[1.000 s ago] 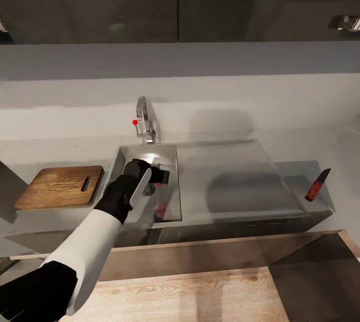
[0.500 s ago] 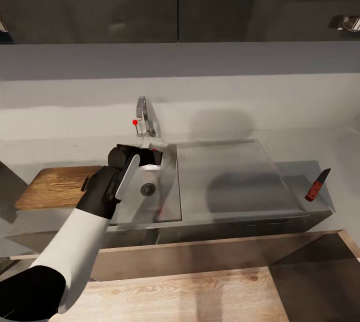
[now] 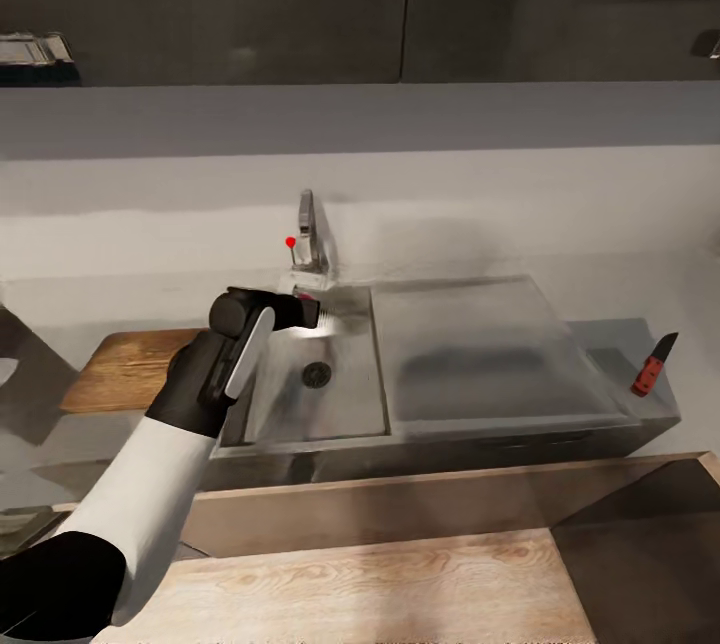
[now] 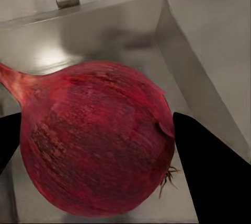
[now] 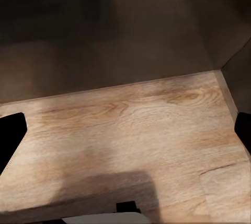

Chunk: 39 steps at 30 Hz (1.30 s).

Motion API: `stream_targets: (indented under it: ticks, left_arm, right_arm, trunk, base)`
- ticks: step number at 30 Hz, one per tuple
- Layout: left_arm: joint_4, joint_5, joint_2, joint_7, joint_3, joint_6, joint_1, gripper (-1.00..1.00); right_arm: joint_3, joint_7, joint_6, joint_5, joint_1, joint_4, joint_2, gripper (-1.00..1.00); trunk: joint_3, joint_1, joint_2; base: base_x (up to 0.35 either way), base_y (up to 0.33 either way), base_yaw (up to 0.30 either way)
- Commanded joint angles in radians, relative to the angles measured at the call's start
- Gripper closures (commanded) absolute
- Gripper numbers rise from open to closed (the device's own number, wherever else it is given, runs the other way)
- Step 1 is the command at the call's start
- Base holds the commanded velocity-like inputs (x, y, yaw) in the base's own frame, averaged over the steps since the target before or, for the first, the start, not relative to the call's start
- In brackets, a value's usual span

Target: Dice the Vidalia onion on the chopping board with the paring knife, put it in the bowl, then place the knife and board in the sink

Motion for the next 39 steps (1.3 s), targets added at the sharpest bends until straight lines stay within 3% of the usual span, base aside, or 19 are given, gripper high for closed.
stream_targets:
  ticks: [1, 17, 28, 39]
  left_arm:
    - [-0.001, 0.006, 0.001, 0.005, 0.000, 0.004, -0.001, 1.00]
    - [-0.031, 0.006, 0.009, 0.005, 0.002, 0.004, -0.001, 1.00]
    - [-0.030, 0.006, 0.009, 0.005, 0.002, 0.004, -0.001, 1.00]
    - [-0.016, 0.006, 0.009, 0.005, 0.002, 0.004, 0.000, 1.00]
  right_arm:
    - [-0.004, -0.007, -0.002, 0.011, 0.000, 0.000, 0.001, -1.00]
    - [-0.004, -0.007, -0.001, 0.011, 0.000, 0.000, 0.001, -1.00]
    - [-0.004, -0.007, -0.001, 0.011, 0.000, 0.001, 0.001, -1.00]
    - [-0.004, -0.007, -0.001, 0.011, 0.000, 0.001, 0.001, -1.00]
  trunk:
    - [-0.002, 0.000, -0.002]
    - [-0.002, 0.000, -0.002]
    - [-0.002, 0.000, -0.002]
    - [-0.002, 0.000, -0.002]
  base:
    - [-0.090, 0.275, 0.008]
    - [-0.088, 0.277, 0.193]
    - [-0.005, 0.257, 0.018]
    - [0.000, 0.034, 0.000]
